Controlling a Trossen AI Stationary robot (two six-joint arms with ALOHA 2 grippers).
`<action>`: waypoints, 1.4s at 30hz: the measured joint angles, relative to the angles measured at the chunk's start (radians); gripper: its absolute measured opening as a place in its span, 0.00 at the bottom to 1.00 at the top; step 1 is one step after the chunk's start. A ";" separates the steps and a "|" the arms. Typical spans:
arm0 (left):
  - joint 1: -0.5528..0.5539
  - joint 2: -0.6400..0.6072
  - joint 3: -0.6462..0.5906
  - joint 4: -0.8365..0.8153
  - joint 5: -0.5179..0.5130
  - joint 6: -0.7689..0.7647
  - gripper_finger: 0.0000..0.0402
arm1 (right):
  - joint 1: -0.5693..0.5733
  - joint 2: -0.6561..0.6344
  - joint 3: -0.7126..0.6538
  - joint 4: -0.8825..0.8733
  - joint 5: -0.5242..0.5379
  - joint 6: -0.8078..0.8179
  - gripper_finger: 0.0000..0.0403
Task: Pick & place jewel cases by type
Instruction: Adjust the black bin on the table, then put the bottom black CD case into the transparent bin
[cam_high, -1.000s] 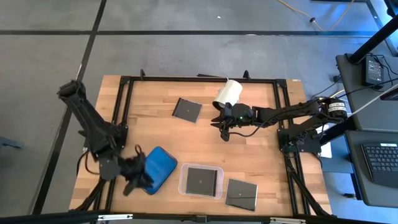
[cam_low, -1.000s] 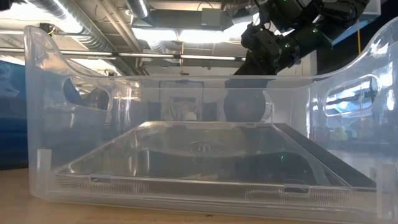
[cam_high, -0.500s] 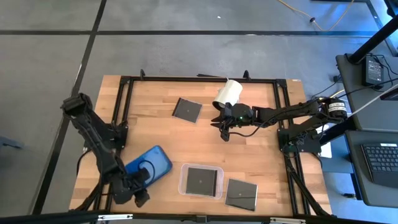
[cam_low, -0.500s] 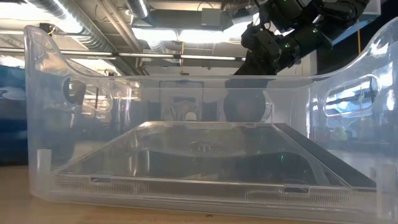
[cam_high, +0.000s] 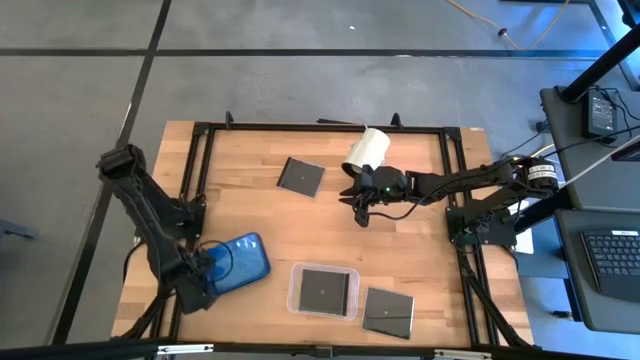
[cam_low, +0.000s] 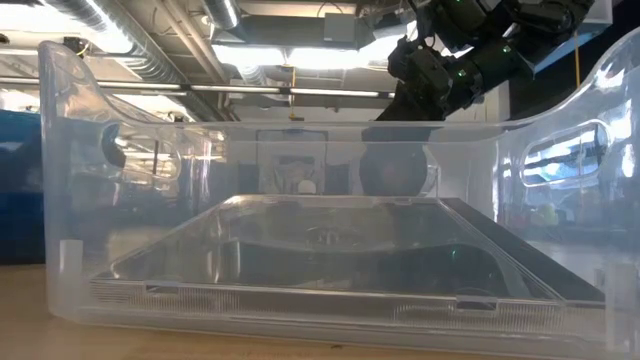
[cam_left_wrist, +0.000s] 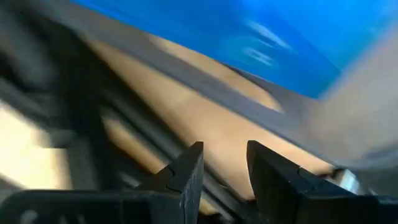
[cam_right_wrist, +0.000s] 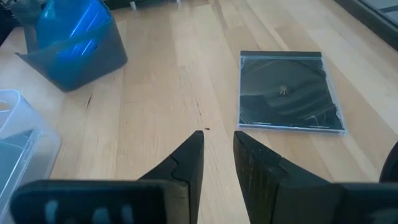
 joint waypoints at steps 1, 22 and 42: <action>-0.001 -0.010 0.000 -0.034 -0.015 -0.006 0.29 | 0.000 0.000 0.000 0.000 0.000 0.000 0.23; 0.065 -0.106 0.000 -0.500 -0.451 0.039 0.30 | 0.000 0.000 0.000 -0.001 0.000 -0.024 0.23; 0.357 -0.245 0.089 -0.385 -0.985 0.463 0.29 | 0.050 -0.005 0.010 -0.068 -0.218 -0.243 0.23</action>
